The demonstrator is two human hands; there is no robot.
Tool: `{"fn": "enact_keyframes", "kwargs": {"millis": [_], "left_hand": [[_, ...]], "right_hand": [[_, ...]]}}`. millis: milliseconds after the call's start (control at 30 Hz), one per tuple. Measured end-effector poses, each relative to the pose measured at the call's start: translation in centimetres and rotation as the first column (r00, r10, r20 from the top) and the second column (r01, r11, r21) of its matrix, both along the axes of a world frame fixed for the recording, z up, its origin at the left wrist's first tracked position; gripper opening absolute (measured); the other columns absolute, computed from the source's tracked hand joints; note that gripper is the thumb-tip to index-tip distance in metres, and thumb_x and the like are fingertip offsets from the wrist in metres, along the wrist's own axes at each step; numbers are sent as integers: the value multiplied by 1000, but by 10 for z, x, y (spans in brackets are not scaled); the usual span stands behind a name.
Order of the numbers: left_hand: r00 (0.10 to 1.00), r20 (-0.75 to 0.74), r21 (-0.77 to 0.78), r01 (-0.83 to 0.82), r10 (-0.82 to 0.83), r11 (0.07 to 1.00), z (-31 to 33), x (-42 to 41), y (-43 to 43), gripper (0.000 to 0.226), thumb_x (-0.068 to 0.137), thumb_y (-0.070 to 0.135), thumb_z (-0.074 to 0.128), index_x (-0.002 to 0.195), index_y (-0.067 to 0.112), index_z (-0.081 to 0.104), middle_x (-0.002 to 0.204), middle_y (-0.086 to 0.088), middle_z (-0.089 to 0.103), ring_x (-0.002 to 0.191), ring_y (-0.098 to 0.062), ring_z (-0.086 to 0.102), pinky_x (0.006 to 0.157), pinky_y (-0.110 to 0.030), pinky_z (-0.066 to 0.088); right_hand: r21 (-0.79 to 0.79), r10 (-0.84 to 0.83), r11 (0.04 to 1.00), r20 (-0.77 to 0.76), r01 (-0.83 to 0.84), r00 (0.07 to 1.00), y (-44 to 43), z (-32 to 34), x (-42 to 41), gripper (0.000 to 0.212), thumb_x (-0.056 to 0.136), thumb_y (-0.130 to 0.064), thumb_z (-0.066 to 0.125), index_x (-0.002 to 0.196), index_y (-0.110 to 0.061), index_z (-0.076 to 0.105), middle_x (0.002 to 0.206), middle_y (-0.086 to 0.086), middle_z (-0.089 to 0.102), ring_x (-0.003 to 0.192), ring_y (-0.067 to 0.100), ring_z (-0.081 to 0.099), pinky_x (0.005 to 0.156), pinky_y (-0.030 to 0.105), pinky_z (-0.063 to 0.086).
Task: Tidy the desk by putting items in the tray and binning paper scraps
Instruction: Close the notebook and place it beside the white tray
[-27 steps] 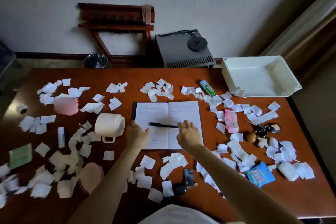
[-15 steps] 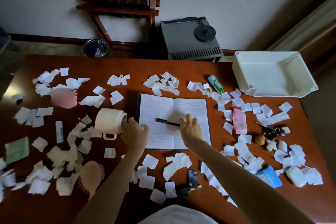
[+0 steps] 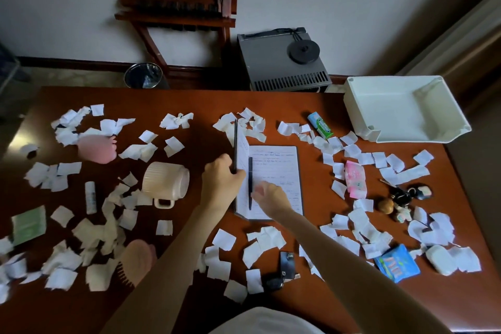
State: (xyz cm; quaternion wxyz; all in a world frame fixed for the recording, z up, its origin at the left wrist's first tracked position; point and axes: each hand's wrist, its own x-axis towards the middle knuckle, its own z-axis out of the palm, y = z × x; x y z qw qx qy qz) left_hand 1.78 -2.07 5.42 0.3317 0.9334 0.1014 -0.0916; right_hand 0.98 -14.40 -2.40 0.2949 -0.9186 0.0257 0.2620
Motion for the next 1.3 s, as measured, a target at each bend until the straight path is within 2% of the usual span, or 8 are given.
{"fn": "enact_keyframes", "kwargs": {"millis": [133,200,367,567,767,833,1100,1300], "left_hand": [[996,-9,-45,85,-85,995,7,10,-24,19,87,20,62,85,7,48,94,-10,64,69,-11,56,45,-11,36],[990,-82,-64,113,-118,992,4,15,-45,22,86,23,61,89,9,45,90,-8,58,62,-10,53,45,-15,42],[955,-253,73,177,-154,981,-25,22,-104,64,85,38,62,133,8,33,123,-12,56,105,-28,62,77,-34,57],[965,-228,186,170,-126,968,-65,11,-140,64,90,38,56,140,7,31,133,-15,50,118,-30,55,85,-34,52],[996,-87,240,34,-13,970,-82,7,-121,45,87,37,60,119,6,51,123,-15,55,114,-27,52,87,-33,49],[989,-71,245,-109,130,964,-81,5,-105,61,80,43,67,124,6,46,130,-16,45,120,-31,43,92,-38,44],[824,-473,-257,-469,313,845,-76,11,-63,60,78,23,75,128,3,48,134,-15,52,123,-33,51,98,-40,46],[886,-410,-376,-380,216,845,-50,6,-59,54,78,16,75,125,5,51,130,-13,57,113,-32,57,84,-34,47]], "right_hand": [[-39,-27,999,-14,27,1000,-51,4,-1,25,97,-14,43,75,-11,53,72,-2,45,65,10,46,57,11,34],[-70,-104,992,-11,102,995,-80,4,-5,21,96,-12,44,96,-2,62,84,5,53,80,20,57,65,17,38],[-111,-127,985,21,129,992,-125,1,-13,31,99,-6,37,120,-5,60,124,11,62,108,26,62,85,21,50],[-41,-107,993,-16,106,994,-144,-4,-7,33,100,-7,35,123,-5,58,129,12,58,116,28,58,102,32,46],[9,-215,976,-51,216,975,-128,-9,0,27,96,-30,47,101,-6,59,81,3,58,75,19,62,56,13,43],[18,-231,973,-41,231,972,-118,-10,0,28,94,-28,53,110,-5,56,93,7,62,83,20,63,64,17,48],[-21,-228,974,-67,227,971,-88,-3,-11,41,97,-4,42,137,-4,33,135,18,46,117,33,54,98,34,50],[-5,-191,982,-77,191,979,-84,4,-23,36,99,-7,38,134,-2,36,131,19,51,112,33,58,95,36,53]]}}
